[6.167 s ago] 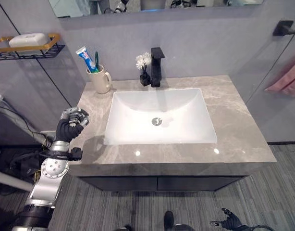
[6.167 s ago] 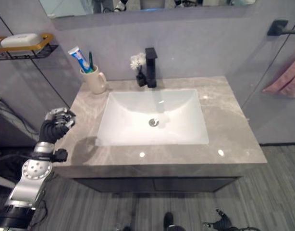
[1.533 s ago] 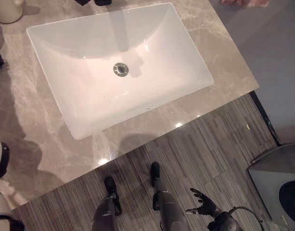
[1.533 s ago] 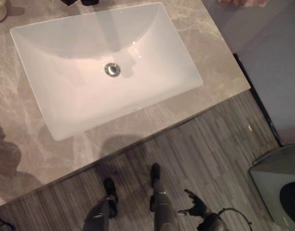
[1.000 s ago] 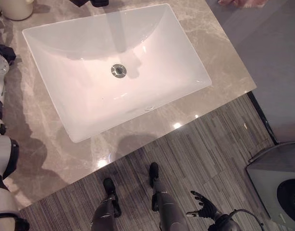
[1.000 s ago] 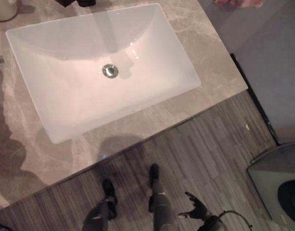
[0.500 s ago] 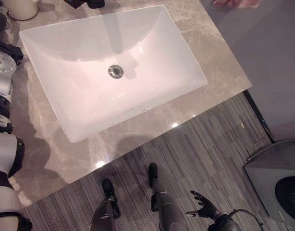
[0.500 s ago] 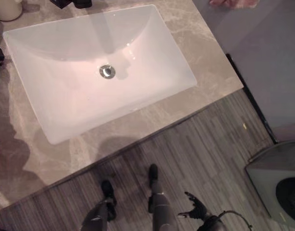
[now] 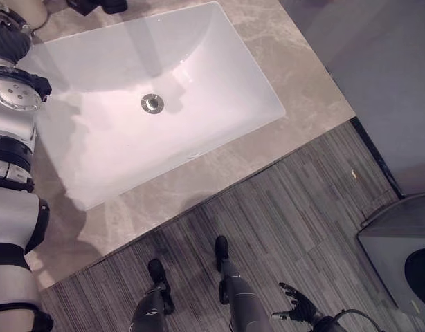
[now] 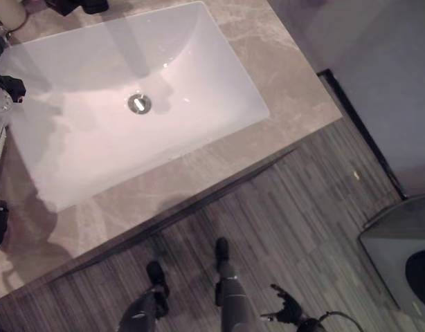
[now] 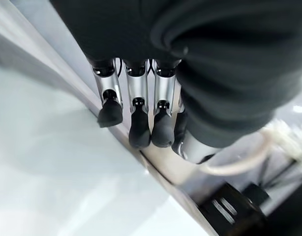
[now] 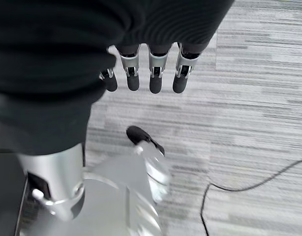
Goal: Put brush and paste in cup on sink, flatten towel.
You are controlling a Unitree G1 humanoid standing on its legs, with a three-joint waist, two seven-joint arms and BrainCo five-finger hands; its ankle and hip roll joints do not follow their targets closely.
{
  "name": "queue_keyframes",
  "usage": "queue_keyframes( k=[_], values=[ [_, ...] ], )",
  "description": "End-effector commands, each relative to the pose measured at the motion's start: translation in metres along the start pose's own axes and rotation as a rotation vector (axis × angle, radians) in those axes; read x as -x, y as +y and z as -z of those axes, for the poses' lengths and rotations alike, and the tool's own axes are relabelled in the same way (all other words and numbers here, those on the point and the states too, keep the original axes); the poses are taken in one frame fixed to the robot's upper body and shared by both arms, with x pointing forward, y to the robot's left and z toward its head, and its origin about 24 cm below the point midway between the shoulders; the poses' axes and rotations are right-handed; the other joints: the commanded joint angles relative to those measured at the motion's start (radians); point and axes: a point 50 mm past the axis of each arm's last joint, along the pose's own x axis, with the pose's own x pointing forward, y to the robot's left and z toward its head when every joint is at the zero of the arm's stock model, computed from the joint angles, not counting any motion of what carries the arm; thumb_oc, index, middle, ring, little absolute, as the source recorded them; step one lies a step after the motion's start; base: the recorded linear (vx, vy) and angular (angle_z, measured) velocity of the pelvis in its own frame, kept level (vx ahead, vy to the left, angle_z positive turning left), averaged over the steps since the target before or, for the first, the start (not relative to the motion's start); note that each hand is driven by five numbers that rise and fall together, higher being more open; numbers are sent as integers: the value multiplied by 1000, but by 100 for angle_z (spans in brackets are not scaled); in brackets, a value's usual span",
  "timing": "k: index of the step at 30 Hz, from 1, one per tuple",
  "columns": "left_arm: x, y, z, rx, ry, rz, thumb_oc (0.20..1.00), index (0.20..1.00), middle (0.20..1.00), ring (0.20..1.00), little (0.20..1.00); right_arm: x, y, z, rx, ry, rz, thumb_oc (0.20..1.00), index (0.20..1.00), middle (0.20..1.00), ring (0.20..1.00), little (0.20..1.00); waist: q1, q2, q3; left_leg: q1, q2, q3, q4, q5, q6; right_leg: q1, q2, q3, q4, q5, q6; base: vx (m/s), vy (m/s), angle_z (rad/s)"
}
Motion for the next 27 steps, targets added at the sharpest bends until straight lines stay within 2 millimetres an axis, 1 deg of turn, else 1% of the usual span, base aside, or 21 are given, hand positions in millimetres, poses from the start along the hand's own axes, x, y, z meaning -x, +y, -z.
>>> queue_keyframes(
  k=[1, 3, 4, 5, 6, 8, 9, 11, 12, 13, 14, 17, 18, 19, 20, 22, 23, 25, 27],
  values=[
    [-6, 14, -7, 1, -21, -75, 200, 200, 200, 200, 200, 2, -32, 6, 43, 21, 83, 1000, 1000, 1000, 1000, 1000, -20, 58, 24, 42, 5, -111, -44, 9, -41, 202, -46, -7, -83, 172, 85, 3, -30, -9],
    [-5, 13, -4, -19, -17, -77, 200, 200, 200, 200, 200, 3, -32, 7, 46, 27, 80, 1000, 1000, 1000, 1000, 1000, -17, 58, 24, 47, 5, -115, -44, 9, -40, 209, -45, -11, -83, 162, 85, 11, -29, -6],
    [-1, 9, 3, -43, 4, -89, 200, 200, 200, 200, 200, 2, -30, 9, 56, 40, 74, 1000, 1000, 1000, 1000, 1000, -3, 58, 25, 73, 9, -127, -53, 17, -43, 232, -44, -26, -83, 120, 85, 29, -49, 5],
    [0, 8, 6, -32, 12, -90, 200, 200, 200, 200, 200, 1, -29, 9, 56, 43, 76, 1000, 1000, 1000, 1000, 1000, 3, 58, 26, 84, 7, -131, -57, 20, -43, 243, -44, -31, -83, 107, 85, 55, -75, 33],
    [6, 1, 10, -3, 12, -78, 200, 200, 200, 200, 200, 0, -29, 9, 53, 45, 78, 1000, 1000, 1000, 1000, 1000, 17, 60, 30, 111, 3, -143, -67, 28, -44, 270, -46, -45, -80, 73, 84, 41, -49, 27],
    [11, -5, 13, 19, 4, -66, 200, 200, 200, 200, 200, 0, -29, 8, 57, 46, 77, 1000, 1000, 1000, 1000, 1000, 32, 63, 36, 144, 3, -155, -82, 39, -48, 297, -43, -56, -68, 33, 76, -7, -42, 24],
    [16, -9, 16, 40, -1, -59, 200, 200, 200, 200, 200, -1, -29, 8, 60, 48, 79, 1000, 1000, 1000, 1000, 1000, 38, 59, 47, 157, -3, -149, -94, 81, -43, 296, -47, -62, -45, 23, 65, -59, -38, 30],
    [23, -16, 20, 60, -13, -32, 200, 200, 200, 200, 200, 0, -27, 12, 62, 64, 77, 1000, 1000, 1000, 1000, 1000, 54, 63, 53, 192, 1, -155, -108, 92, -46, 320, -40, -77, -23, -21, 51, -44, -52, 21],
    [36, -26, 22, 111, -44, -1, 200, 200, 200, 200, 200, -1, -24, 13, 54, 76, 79, 1000, 1000, 1000, 1000, 1000, 73, 66, 56, 229, 2, -164, -126, 106, -50, 340, -33, -88, 8, -59, 38, -12, -54, 9],
    [37, -26, 23, 110, -41, -1, 200, 200, 200, 200, 200, 0, -25, 13, 56, 77, 78, 1000, 1000, 1000, 1000, 1000, 71, 67, 56, 231, 2, -165, -128, 106, -50, 341, -33, -88, 9, -59, 37, -2, -62, 10],
    [43, -29, 23, 130, -61, 12, 200, 200, 200, 200, 200, -1, -23, 13, 60, 80, 76, 1000, 1000, 1000, 1000, 1000, 79, 72, 55, 251, 5, -168, -139, 114, -52, 351, -27, -94, 23, -80, 32, -5, -45, 8],
    [75, -38, 32, 237, -108, 80, 200, 200, 200, 200, 200, -3, -19, 12, 79, 82, 68, 1000, 1000, 1000, 1000, 1000, 103, 81, 46, 313, 16, -174, -177, 134, -59, 386, -10, -103, 51, -134, 11, 2, -57, 9],
    [76, -38, 33, 236, -106, 79, 200, 200, 200, 200, 200, -2, -20, 13, 82, 83, 67, 1000, 1000, 1000, 1000, 1000, 101, 82, 46, 316, 16, -174, -179, 135, -59, 388, -10, -103, 51, -134, 11, -3, -99, 6],
    [103, -42, 42, 328, -108, 130, 200, 200, 200, 200, 200, -4, -16, 11, 73, 83, 65, 1000, 1000, 1000, 1000, 1000, 111, 89, 31, 351, 23, -173, -201, 148, -64, 413, 4, -108, 57, -152, -3, 20, -120, 7],
    [118, -43, 47, 398, -99, 153, 200, 200, 200, 200, 200, -2, -15, 13, 68, 88, 65, 1000, 1000, 1000, 1000, 1000, 117, 90, 24, 372, 27, -172, -208, 147, -66, 428, 12, -110, 61, -164, -8, 20, -168, 9],
    [148, -53, 44, 613, -67, 208, 200, 200, 200, 200, 200, -3, -13, 14, 72, 97, 68, 1000, 1000, 1000, 1000, 1000, 124, 101, 7, 409, 31, -174, -229, 158, -70, 455, 32, -118, 64, -182, -20, 41, -145, 5],
    [164, -52, 45, 667, -68, 250, 200, 200, 200, 200, 200, -4, -13, 15, 70, 105, 73, 1000, 1000, 1000, 1000, 1000, 130, 108, -2, 423, 38, -173, -240, 169, -73, 469, 40, -122, 62, -188, -24, 30, -143, 3],
    [187, -56, 44, 759, -49, 312, 200, 200, 200, 200, 200, -6, -13, 13, 77, 106, 79, 1000, 1000, 1000, 1000, 1000, 138, 118, -20, 450, 48, -173, -257, 183, -78, 492, 53, -127, 63, -201, -31, 9, -130, 3],
    [206, -54, 40, 837, -50, 364, 200, 200, 200, 200, 200, -7, -13, 12, 62, 101, 90, 1000, 1000, 1000, 1000, 1000, 148, 126, -34, 473, 57, -173, -271, 195, -83, 514, 64, -132, 64, -213, -37, 6, -133, 5]
  ],
)
